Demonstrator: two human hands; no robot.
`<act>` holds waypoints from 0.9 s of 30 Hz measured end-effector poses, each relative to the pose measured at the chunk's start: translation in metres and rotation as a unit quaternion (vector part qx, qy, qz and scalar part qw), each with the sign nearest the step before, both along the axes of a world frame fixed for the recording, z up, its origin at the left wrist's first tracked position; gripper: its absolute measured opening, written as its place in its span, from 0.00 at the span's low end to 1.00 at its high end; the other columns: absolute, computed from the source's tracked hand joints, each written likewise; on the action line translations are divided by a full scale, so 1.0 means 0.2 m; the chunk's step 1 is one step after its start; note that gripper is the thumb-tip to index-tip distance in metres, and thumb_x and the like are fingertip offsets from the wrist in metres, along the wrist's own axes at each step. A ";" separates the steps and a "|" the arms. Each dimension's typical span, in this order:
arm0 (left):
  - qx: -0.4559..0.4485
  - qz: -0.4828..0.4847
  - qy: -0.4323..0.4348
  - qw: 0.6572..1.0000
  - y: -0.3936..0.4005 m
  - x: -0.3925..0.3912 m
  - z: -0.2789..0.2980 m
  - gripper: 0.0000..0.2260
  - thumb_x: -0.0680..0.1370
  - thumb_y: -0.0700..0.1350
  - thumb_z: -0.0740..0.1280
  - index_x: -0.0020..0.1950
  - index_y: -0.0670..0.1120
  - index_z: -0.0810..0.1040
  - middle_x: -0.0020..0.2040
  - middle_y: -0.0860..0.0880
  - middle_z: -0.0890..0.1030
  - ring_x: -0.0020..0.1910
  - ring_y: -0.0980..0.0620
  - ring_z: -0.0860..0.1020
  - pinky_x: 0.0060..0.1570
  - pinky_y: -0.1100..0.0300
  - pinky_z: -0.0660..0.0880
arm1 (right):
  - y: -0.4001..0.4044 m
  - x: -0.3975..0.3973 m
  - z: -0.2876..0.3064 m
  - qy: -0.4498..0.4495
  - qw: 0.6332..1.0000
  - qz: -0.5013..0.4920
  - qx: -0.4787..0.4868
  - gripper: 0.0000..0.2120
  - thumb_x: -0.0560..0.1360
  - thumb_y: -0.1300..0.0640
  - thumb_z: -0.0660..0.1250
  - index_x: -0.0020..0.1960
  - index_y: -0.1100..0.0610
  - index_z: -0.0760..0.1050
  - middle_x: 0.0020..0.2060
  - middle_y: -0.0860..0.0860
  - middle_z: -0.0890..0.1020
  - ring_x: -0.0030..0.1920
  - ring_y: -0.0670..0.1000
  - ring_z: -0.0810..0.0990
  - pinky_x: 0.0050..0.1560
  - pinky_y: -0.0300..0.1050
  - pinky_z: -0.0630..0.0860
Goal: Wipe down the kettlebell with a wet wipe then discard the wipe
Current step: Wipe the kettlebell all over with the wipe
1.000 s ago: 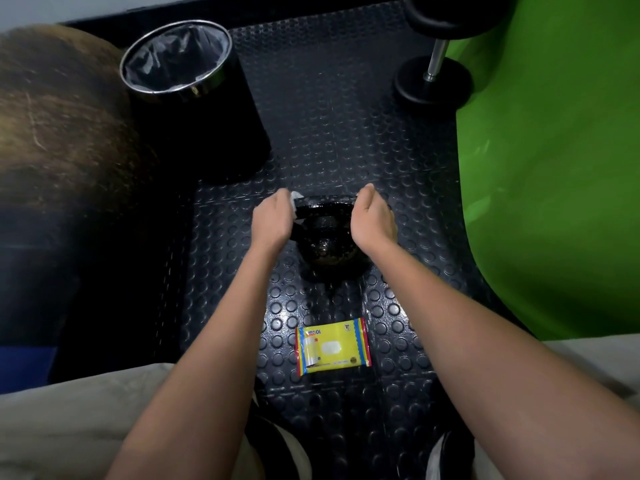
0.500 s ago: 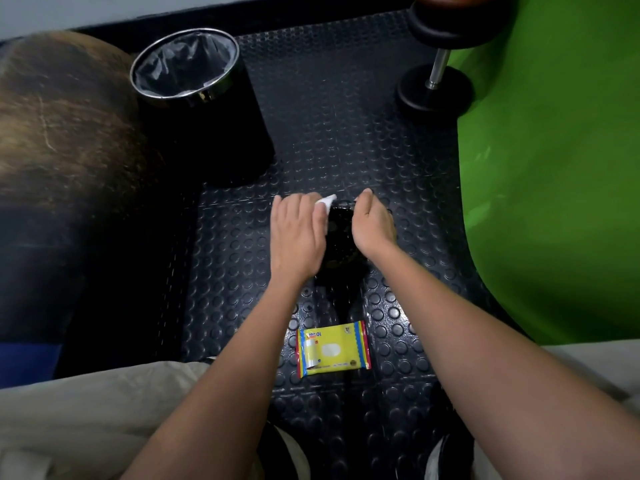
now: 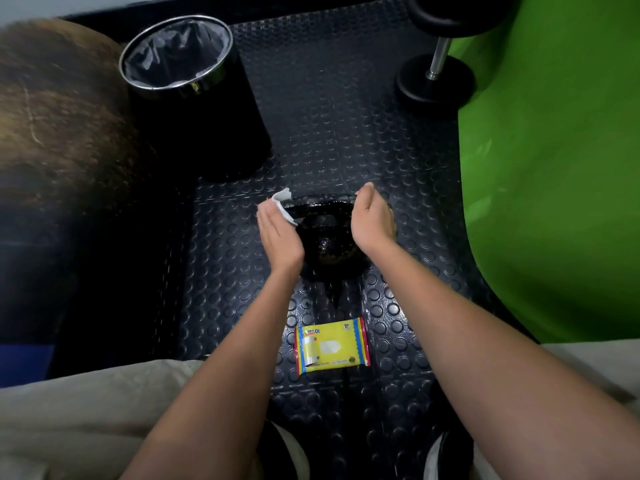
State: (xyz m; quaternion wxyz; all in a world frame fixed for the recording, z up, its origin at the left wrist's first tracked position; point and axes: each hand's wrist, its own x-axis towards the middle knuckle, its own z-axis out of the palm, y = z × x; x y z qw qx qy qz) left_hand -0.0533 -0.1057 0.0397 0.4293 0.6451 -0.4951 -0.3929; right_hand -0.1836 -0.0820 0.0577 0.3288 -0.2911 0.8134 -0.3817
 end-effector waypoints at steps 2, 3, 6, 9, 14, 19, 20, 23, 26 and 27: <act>0.116 0.025 0.100 0.988 -0.05 0.03 -0.01 0.20 0.85 0.56 0.48 0.61 0.51 0.76 0.56 0.58 0.76 0.56 0.62 0.73 0.65 0.60 0.66 | 0.00 0.00 0.00 0.000 1.000 -0.002 0.006 0.28 0.84 0.42 0.40 0.60 0.52 0.76 0.61 0.54 0.79 0.66 0.61 0.73 0.71 0.62 0.64; 0.167 0.030 0.131 0.977 -0.07 0.06 -0.02 0.23 0.84 0.58 0.49 0.63 0.46 0.77 0.56 0.52 0.80 0.56 0.55 0.77 0.64 0.56 0.70 | 0.00 0.00 0.00 0.001 1.000 -0.001 0.007 0.28 0.84 0.42 0.40 0.59 0.52 0.76 0.61 0.55 0.79 0.65 0.61 0.73 0.70 0.62 0.64; 0.246 -0.025 0.103 0.964 -0.13 0.13 -0.02 0.20 0.82 0.54 0.50 0.50 0.41 0.75 0.31 0.45 0.77 0.29 0.50 0.73 0.41 0.55 0.70 | 0.00 0.00 0.00 0.001 1.000 0.000 0.005 0.27 0.84 0.42 0.40 0.55 0.51 0.75 0.60 0.55 0.80 0.64 0.61 0.74 0.69 0.62 0.66; 0.259 -0.053 0.072 0.962 -0.17 0.15 0.01 0.19 0.80 0.53 0.49 0.47 0.43 0.75 0.34 0.41 0.75 0.31 0.48 0.69 0.37 0.55 0.65 | 0.00 0.00 0.01 -0.002 1.000 0.001 0.008 0.29 0.84 0.43 0.40 0.65 0.54 0.75 0.64 0.54 0.78 0.68 0.60 0.72 0.71 0.61 0.63; 0.130 -0.108 -0.112 0.979 -0.15 0.09 0.14 0.16 0.82 0.46 0.50 0.36 0.46 0.63 0.39 0.48 0.73 0.38 0.49 0.67 0.42 0.52 0.63 | 0.00 -0.02 0.00 0.001 1.000 0.001 0.012 0.29 0.84 0.42 0.40 0.68 0.54 0.73 0.66 0.54 0.77 0.69 0.59 0.71 0.73 0.61 0.60; -0.072 -0.217 -0.331 0.916 -0.12 -0.01 0.23 0.13 0.81 0.36 0.54 0.39 0.40 0.72 0.43 0.38 0.78 0.43 0.39 0.75 0.42 0.50 0.67 | 0.00 -0.02 0.00 0.005 1.000 0.002 0.008 0.29 0.84 0.43 0.40 0.66 0.54 0.75 0.65 0.54 0.78 0.68 0.60 0.72 0.73 0.61 0.60; -0.095 -0.234 -0.372 0.893 -0.12 -0.04 0.23 0.12 0.80 0.36 0.54 0.42 0.39 0.74 0.44 0.37 0.80 0.43 0.37 0.76 0.43 0.49 0.67 | -0.01 -0.01 0.00 0.007 1.000 0.003 0.007 0.29 0.85 0.43 0.40 0.65 0.54 0.75 0.65 0.55 0.78 0.68 0.60 0.72 0.72 0.61 0.61; -0.136 -0.264 -0.463 0.835 -0.07 -0.12 0.19 0.17 0.82 0.42 0.48 0.45 0.42 0.76 0.43 0.42 0.81 0.44 0.39 0.77 0.50 0.46 0.69 | -0.01 -0.02 0.00 0.001 1.000 0.004 0.004 0.29 0.84 0.44 0.40 0.67 0.54 0.75 0.66 0.55 0.78 0.69 0.60 0.72 0.72 0.61 0.61; -0.222 -0.234 -0.432 0.843 -0.03 -0.12 0.11 0.19 0.86 0.49 0.47 0.48 0.45 0.75 0.45 0.48 0.78 0.48 0.45 0.75 0.69 0.46 0.65 | 0.00 -0.02 -0.01 -0.009 1.000 0.006 -0.004 0.29 0.84 0.43 0.41 0.65 0.54 0.75 0.65 0.55 0.78 0.67 0.61 0.73 0.70 0.62 0.64; -0.240 -0.233 -0.422 0.843 -0.01 -0.09 0.09 0.18 0.86 0.50 0.48 0.51 0.46 0.75 0.47 0.49 0.77 0.50 0.47 0.74 0.72 0.48 0.62 | 0.00 -0.02 -0.01 -0.011 1.000 0.008 -0.007 0.29 0.83 0.42 0.41 0.64 0.54 0.75 0.64 0.55 0.78 0.67 0.60 0.73 0.70 0.62 0.65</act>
